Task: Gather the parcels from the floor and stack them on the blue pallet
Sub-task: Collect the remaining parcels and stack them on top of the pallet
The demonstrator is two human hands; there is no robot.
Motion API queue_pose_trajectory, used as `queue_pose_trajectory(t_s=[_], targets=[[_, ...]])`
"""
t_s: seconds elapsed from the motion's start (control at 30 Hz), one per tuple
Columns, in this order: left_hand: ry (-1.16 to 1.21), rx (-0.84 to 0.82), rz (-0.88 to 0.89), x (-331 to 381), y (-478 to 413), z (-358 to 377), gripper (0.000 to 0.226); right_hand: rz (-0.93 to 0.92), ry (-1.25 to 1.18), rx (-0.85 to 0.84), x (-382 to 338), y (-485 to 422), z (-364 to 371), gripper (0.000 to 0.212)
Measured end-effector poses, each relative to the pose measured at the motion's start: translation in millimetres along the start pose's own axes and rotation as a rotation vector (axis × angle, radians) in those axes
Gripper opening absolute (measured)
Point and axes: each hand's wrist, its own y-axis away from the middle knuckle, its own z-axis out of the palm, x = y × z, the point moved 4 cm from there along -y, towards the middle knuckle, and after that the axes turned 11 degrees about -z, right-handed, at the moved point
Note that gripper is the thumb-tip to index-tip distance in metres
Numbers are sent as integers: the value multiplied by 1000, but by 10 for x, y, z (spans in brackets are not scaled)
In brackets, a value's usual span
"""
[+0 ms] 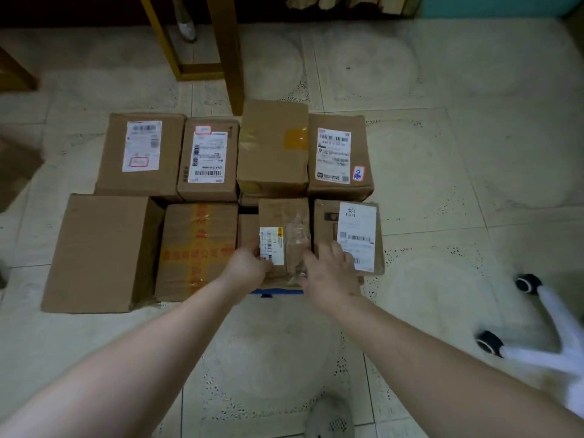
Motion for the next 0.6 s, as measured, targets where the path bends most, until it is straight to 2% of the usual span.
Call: queue_pose_trajectory(t_s=[0.2, 0.37, 0.47, 0.6], targets=[[-48, -19, 24, 90, -110, 78, 41, 61, -88, -134, 173, -22, 91, 73], [-109, -6, -19, 97, -31, -139, 61, 116, -96, -157, 242, -42, -89, 76], [-286, 81, 67, 150, 250, -562, 67, 115, -102, -135, 61, -23, -436, 82], [-542, 151, 162, 92, 926, -1290, 71, 85, -83, -222, -470, 219, -1052, 77]])
